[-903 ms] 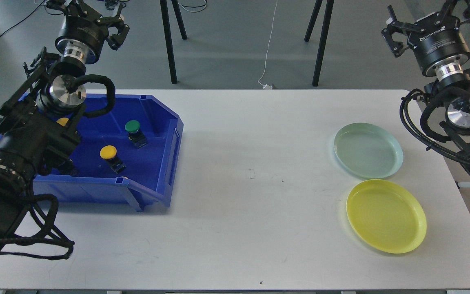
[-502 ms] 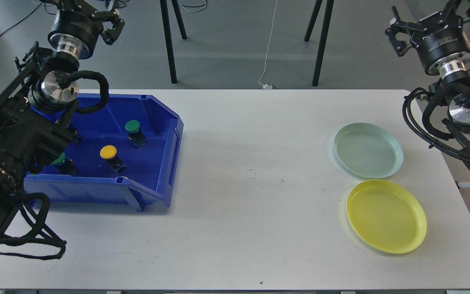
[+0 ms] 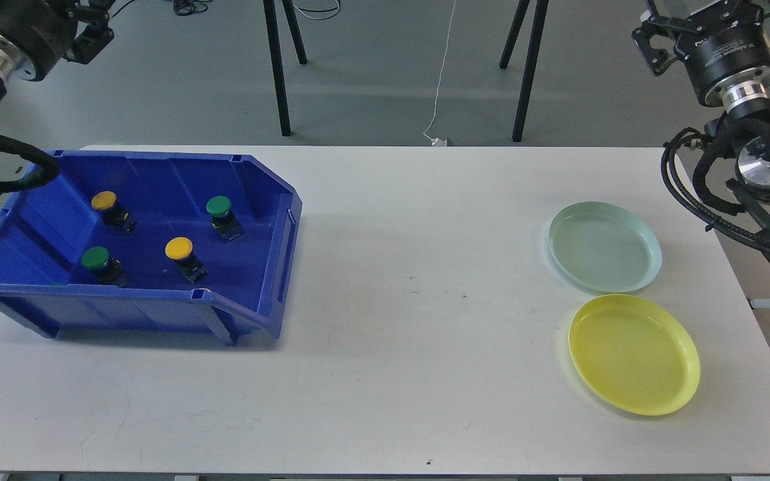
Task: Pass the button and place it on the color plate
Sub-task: 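Move the left gripper over the blue bin toward a green-topped button, then lower the left gripper into the bin and grasp the green-topped button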
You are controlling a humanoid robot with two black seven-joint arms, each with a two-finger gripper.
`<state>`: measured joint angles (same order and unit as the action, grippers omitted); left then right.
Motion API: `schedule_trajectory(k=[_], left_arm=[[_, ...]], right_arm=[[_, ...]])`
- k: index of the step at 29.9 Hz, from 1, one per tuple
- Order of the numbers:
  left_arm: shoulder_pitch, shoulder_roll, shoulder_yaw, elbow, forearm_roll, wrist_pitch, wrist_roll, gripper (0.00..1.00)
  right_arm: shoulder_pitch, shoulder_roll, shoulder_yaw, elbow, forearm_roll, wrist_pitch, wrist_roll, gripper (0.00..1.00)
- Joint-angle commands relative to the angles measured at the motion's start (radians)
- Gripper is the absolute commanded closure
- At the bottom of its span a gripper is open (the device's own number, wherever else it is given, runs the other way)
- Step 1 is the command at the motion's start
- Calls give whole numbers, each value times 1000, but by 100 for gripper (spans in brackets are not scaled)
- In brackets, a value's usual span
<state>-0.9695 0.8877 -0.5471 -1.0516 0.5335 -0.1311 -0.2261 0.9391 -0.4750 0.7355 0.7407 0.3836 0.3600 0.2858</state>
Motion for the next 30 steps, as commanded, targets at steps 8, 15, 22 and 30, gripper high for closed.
schedule_trajectory(k=[8,15,22,30], left_arm=[[68,232,176,-194,688,11,27,5],[69,243,292,-185,1032,5,27,10],[58,240,323,-162,1051,-247,17,20],[60,177,326,-72,1050,-288,18,20]], right_arm=[[-2,-28,11,-9,-2,-3,4,1],[-8,-44,10,-11,-3,-3,6,1],[-8,-44,8,-9,-3,-4,6,1],[-8,-40,8,-6,-5,-33,6,1]])
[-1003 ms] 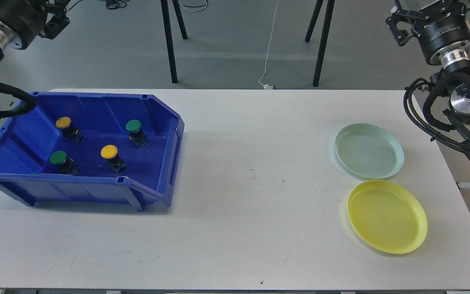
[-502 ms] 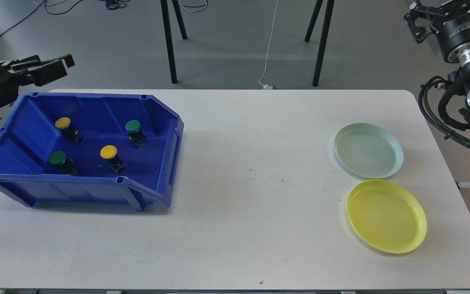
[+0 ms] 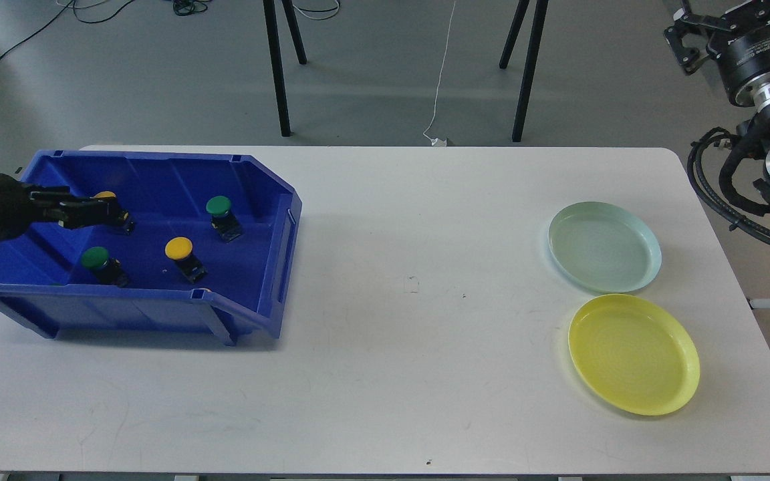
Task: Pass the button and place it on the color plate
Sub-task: 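Lower the left gripper into the bin and grasp the green-topped button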
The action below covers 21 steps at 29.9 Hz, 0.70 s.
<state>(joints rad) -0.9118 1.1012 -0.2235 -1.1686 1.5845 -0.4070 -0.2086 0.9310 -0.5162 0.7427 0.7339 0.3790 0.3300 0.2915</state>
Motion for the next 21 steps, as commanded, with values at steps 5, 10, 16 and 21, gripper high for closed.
schedule_trajectory(k=[5,10,16,21], left_arm=[[7,-116,3,162,0,-30,-2,20],[10,-133,22,170,2,-62,0,20],[10,-133,30,170,2,-82,2,21],[13,-136,35,173,2,-82,6,21]], right_arm=[[2,5,1,2,0,-3,0,1],[2,7,1,4,0,-3,0,1],[2,7,-2,2,-2,-3,0,1],[2,7,-3,2,-2,-5,0,1]])
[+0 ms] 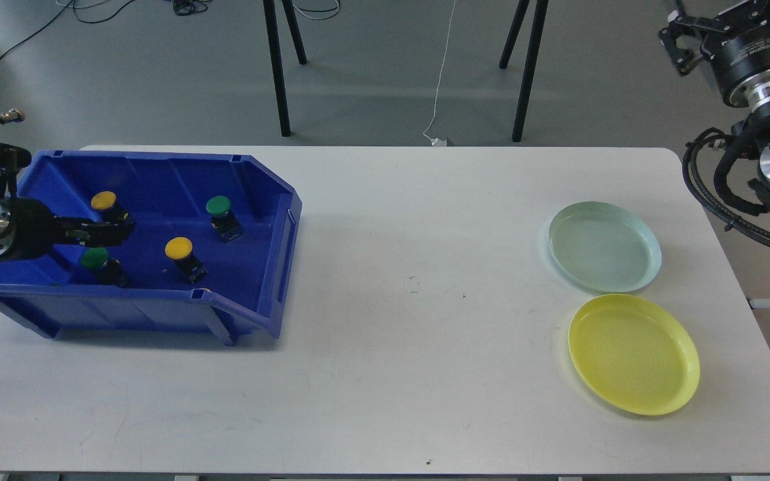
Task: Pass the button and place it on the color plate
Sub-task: 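Lower the left gripper into the bin and grasp the green-topped button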
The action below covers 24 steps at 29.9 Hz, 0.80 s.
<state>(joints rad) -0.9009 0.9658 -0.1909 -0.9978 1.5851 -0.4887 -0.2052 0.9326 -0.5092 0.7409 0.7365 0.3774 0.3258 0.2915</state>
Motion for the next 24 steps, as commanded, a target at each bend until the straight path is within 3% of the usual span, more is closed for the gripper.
schedule_trajectory(k=[1,5,24], left_arm=[[7,-1,1,2,1,0,4,22],[14,-18,2,18,4,0,6,28],[25,-27,47,41,12,0,9,28]], right_arm=[[0,0,-1,0,0,1,0,1],[0,3,-1,1,0,-1,0,1],[0,6,-3,0,0,-1,0,1]])
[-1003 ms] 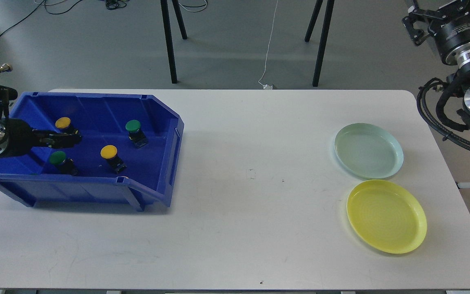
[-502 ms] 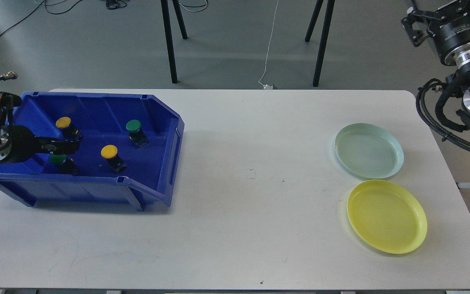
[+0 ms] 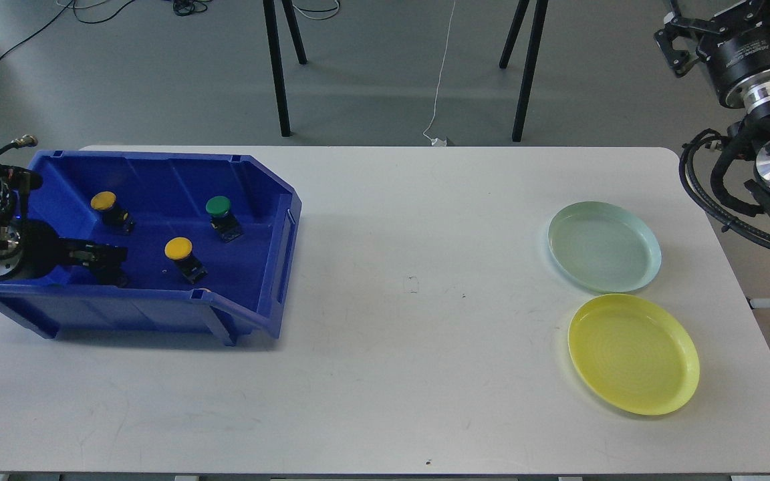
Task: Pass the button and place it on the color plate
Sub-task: 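Lower the left gripper into the bin and grasp the green-topped button, then lift the green-topped button out of the bin with the left gripper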
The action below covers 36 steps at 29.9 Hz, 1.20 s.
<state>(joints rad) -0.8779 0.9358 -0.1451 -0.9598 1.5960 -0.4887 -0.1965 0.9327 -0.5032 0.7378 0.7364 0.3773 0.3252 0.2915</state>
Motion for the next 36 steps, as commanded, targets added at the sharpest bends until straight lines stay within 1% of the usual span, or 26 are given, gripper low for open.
schedule_trajectory(k=[1,3,6,10,15,22,28,32,33,36], left_arm=[[2,3,2,3,1,0,0,28],[-1,5,19,4,-1,0,0,28],[-3,5,30,9,1,0,0,32],[-4,5,35,9,1,0,-1,44],[-15,5,33,10,1,0,-3,52],[-9,5,33,9,1,0,-9,69],[-12,5,33,7,-2,0,-14,71],[-39,14,22,-7,-10,0,-21,71],[-56,17,22,-10,-11,0,-26,71],[-104,64,16,-28,-18,0,-63,71]], right_arm=[[0,0,0,0,0,0,0,1],[0,0,0,0,0,0,0,1],[0,0,2,0,0,0,0,1],[0,0,2,0,0,0,0,1],[0,0,2,0,0,-1,0,1],[0,0,2,-2,0,-1,0,1],[0,0,2,-3,0,-1,0,1],[2,-2,3,-2,0,-1,0,1],[2,-2,3,-2,0,-1,0,1],[3,-5,2,3,0,-1,0,1]])
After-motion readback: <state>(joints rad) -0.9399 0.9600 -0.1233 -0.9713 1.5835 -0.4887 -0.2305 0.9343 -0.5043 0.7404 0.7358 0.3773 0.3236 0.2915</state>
